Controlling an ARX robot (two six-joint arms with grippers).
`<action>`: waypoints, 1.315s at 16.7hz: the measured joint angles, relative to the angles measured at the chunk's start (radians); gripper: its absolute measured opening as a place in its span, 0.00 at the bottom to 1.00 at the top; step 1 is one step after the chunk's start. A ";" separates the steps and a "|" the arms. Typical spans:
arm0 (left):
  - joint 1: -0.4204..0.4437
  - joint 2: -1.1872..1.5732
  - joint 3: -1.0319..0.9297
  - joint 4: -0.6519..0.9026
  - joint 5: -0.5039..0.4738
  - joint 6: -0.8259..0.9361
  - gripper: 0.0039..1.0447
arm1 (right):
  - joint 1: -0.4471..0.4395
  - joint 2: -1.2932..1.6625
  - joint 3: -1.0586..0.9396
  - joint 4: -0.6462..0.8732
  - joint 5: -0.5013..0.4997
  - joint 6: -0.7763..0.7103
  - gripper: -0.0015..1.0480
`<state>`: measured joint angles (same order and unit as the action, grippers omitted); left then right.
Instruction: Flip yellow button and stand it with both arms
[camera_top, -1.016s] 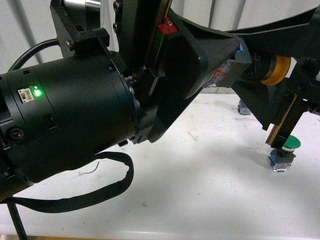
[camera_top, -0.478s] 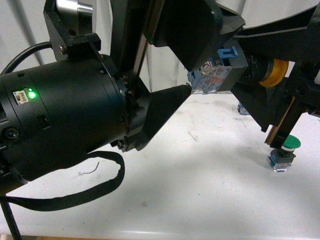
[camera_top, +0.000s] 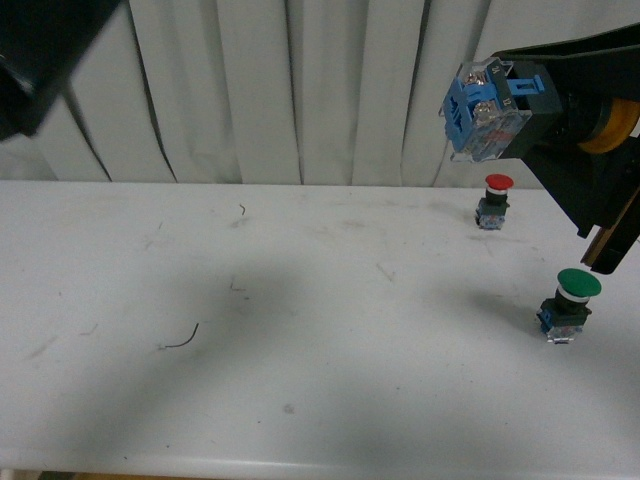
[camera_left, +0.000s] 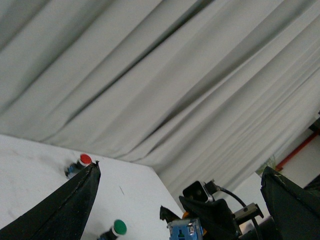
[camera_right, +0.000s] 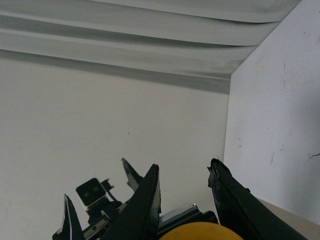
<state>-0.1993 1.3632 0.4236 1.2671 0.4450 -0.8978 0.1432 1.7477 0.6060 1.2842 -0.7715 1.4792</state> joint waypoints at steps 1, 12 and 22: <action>0.041 -0.096 -0.026 -0.041 -0.007 0.067 0.94 | 0.000 0.000 0.001 0.000 -0.002 -0.002 0.29; 0.201 -0.935 -0.274 -0.975 -0.446 0.883 0.02 | 0.010 0.000 0.012 -0.001 -0.002 -0.006 0.29; 0.198 -1.055 -0.359 -1.030 -0.445 0.883 0.01 | 0.021 0.007 0.013 0.000 -0.005 -0.008 0.29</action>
<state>-0.0010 0.3084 0.0650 0.2371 0.0002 -0.0147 0.1646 1.7550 0.6186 1.2839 -0.7761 1.4712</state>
